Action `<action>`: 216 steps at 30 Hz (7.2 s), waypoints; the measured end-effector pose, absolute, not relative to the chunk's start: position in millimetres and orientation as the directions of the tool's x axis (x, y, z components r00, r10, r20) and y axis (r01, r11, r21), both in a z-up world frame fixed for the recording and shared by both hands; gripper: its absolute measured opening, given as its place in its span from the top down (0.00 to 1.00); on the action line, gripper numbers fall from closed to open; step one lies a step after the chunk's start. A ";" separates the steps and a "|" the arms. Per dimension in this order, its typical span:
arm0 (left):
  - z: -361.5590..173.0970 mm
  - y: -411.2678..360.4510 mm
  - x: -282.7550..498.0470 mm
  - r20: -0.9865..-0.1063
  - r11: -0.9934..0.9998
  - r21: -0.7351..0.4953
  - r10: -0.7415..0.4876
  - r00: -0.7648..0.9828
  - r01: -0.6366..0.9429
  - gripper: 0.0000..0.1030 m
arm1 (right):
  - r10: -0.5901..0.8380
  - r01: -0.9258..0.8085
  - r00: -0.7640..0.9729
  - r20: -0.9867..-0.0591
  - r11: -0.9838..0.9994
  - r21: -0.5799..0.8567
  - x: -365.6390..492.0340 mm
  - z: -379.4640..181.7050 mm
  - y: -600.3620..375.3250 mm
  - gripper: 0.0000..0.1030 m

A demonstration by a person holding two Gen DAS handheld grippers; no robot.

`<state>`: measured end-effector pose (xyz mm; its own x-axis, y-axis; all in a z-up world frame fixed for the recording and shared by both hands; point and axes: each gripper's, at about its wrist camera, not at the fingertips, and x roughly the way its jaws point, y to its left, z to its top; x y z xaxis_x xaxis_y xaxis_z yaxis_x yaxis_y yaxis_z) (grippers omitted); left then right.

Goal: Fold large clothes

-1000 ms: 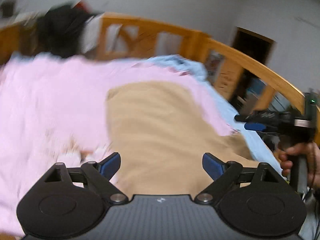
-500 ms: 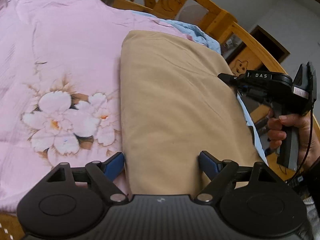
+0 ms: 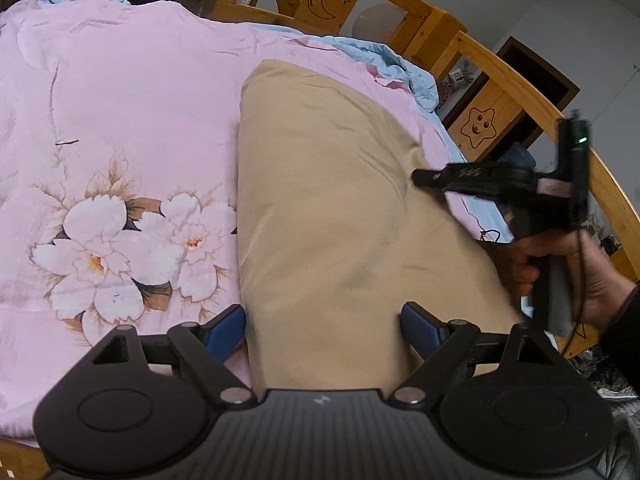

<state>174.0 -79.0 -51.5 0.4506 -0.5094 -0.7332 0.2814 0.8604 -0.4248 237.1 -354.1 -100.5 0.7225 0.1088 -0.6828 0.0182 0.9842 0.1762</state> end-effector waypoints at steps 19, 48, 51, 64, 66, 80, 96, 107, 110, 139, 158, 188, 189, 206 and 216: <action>-7.8 -101.9 234.1 -0.646 0.894 -0.119 -0.400 0.650 0.432 0.31 | 0.203 -0.175 0.701 -0.683 0.978 0.112 284.9 -53.7 -290.1 0.72; -32.3 -80.5 159.5 -0.721 0.887 -0.229 -0.432 0.541 0.402 0.21 | 0.200 -0.201 0.711 -0.674 0.977 0.078 137.4 -83.9 -290.0 0.64; -43.5 -84.8 168.5 -0.761 0.903 -0.236 -0.402 0.509 0.359 0.22 | 0.159 -0.180 0.703 -0.694 0.983 0.042 130.5 -111.2 -280.9 0.65; -27.1 -93.8 140.7 -0.738 0.901 -0.192 -0.394 0.548 0.389 0.20 | 0.132 -0.061 0.760 -0.636 0.989 0.132 96.9 -99.5 -299.2 0.55; -32.5 -99.6 138.1 -0.746 0.905 -0.170 -0.377 0.549 0.390 0.19 | 0.107 -0.037 0.760 -0.641 0.992 0.122 80.4 -94.9 -306.1 0.49; -45.3 -93.2 156.8 -0.768 0.911 -0.232 -0.387 0.511 0.341 0.14 | 0.241 -0.077 0.765 -0.597 0.955 0.287 88.0 -82.4 -354.4 0.35; -51.3 -89.5 167.6 -0.765 0.899 -0.266 -0.416 0.492 0.347 0.10 | 0.650 -0.191 0.502 -0.571 0.727 0.659 263.4 -115.1 -429.2 0.07; -51.7 -89.2 170.8 -0.768 0.900 -0.265 -0.414 0.489 0.347 0.09 | 0.798 -0.326 0.307 -0.519 0.601 0.730 241.0 -132.3 -416.0 0.01; -52.7 -87.5 171.6 -0.765 0.898 -0.269 -0.418 0.490 0.347 0.09 | 0.796 -0.330 0.320 -0.513 0.602 0.727 235.4 -131.4 -414.8 0.02; -74.6 -80.1 262.4 -0.745 0.801 -0.523 -0.596 0.301 0.291 0.43 | 0.541 -0.279 0.410 -0.734 0.841 0.464 224.4 -117.6 -371.5 0.36; 18.2 -79.5 268.1 -0.797 0.896 -0.275 -0.415 0.439 0.349 0.55 | 0.507 -0.260 0.573 -0.644 0.858 0.444 221.3 -40.7 -325.3 0.84; -31.2 -32.8 418.3 -0.814 0.957 -0.206 -0.283 0.508 0.203 0.18 | 0.307 0.003 0.623 -0.720 0.919 0.394 383.7 -62.3 -294.6 0.53; -24.6 -29.8 409.8 -0.804 0.958 -0.203 -0.281 0.524 0.203 0.18 | 0.297 0.006 0.633 -0.715 0.922 0.388 380.5 -58.9 -296.0 0.46; 69.1 5.6 231.0 -0.587 0.959 -0.182 -0.285 0.758 0.219 0.01 | 0.171 -0.120 0.902 -0.396 0.981 0.151 203.3 31.1 -230.4 0.14; 90.2 18.1 175.7 -0.484 0.964 -0.121 -0.264 0.834 0.235 0.01 | 0.079 -0.058 0.971 -0.225 0.993 0.098 136.2 43.6 -211.3 0.06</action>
<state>175.7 18.1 90.2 0.8343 -0.2639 -0.4841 0.2346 0.9645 -0.1214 136.2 -211.3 43.6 0.9712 0.0791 -0.2248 -0.0582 0.9935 0.0979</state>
